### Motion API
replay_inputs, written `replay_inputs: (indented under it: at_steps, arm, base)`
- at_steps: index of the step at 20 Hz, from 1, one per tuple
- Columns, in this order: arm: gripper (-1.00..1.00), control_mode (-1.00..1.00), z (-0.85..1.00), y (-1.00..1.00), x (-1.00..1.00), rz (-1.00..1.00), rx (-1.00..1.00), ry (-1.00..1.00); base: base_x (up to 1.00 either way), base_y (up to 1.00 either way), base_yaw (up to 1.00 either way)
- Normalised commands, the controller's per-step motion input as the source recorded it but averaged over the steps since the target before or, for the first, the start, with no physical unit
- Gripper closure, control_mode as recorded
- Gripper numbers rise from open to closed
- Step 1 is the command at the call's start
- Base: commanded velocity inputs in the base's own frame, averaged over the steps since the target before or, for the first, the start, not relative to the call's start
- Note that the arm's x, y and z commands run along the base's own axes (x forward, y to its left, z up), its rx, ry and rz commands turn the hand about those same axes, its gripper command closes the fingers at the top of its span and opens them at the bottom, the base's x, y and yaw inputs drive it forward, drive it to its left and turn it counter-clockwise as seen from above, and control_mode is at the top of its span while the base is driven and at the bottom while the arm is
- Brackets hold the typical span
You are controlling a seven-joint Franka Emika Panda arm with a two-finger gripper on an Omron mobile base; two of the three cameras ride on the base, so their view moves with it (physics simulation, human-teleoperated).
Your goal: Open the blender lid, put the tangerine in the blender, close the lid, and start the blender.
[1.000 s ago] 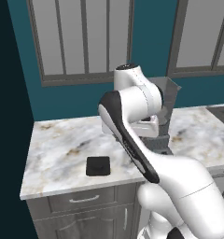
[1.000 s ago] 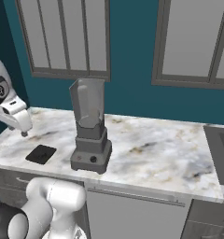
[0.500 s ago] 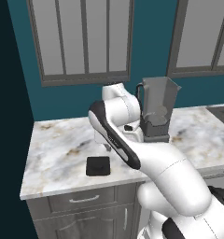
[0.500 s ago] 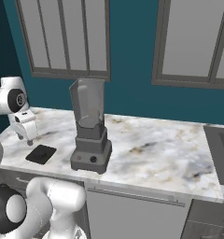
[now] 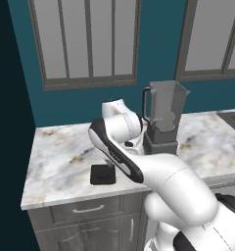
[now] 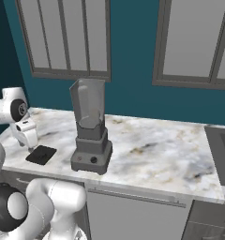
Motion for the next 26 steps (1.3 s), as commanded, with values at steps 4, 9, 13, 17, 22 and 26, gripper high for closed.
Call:
replay_inputs:
  at_steps: [4, 9, 13, 17, 22, 26]
  arm:
    - [-1.0, -1.0, -0.21, 0.15, 0.09, 0.0, 0.0, -0.06]
    - [-1.0, -1.0, -0.21, 0.11, 0.19, 0.0, 0.0, -0.02]
    - [-1.0, -1.0, -0.34, 0.06, 0.35, 0.0, 0.0, -0.04]
    - [-1.0, -1.0, -0.36, 0.07, 0.42, 0.0, 0.0, -0.02]
    - [-1.0, -1.0, -0.27, 0.15, 0.33, 0.0, 0.0, 0.0]
    - [-1.0, -1.0, -0.22, 0.19, 0.3, 0.02, 0.0, 0.0]
  base:
    - [0.0, 0.0, 0.0]
    - [0.0, 0.0, 0.0]
    - [0.0, 0.0, 0.0]
    - [0.0, 0.0, 0.0]
    - [0.0, 0.0, 0.0]
    - [0.0, 0.0, 0.0]
